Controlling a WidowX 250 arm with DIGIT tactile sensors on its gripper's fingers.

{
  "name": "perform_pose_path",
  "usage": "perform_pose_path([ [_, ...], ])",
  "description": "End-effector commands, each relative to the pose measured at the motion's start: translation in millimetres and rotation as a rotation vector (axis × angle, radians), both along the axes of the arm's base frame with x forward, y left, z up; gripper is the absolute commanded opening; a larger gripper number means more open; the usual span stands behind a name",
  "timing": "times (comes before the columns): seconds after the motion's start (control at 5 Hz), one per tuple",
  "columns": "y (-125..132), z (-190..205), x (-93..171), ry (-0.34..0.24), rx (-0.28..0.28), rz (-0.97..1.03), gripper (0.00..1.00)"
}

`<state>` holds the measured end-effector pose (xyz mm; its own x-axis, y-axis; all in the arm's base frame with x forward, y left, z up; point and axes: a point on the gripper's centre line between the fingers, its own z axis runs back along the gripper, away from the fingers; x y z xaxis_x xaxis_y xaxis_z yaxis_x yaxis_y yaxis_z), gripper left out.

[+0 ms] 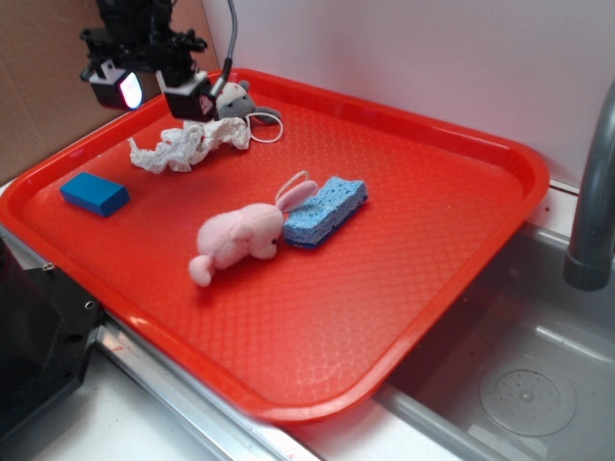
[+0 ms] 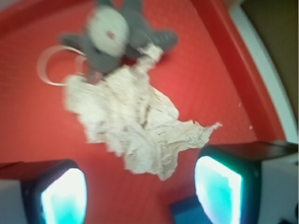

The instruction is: Grab the white paper.

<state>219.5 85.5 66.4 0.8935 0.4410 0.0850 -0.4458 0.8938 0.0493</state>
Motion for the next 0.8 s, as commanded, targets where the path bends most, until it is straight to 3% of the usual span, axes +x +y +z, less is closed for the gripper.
perform_pose_path([
  [0.0,10,-17,9,-0.029,0.006,-0.007,1.00],
  [0.6,12,-40,17,-0.009,0.037,-0.006,1.00],
])
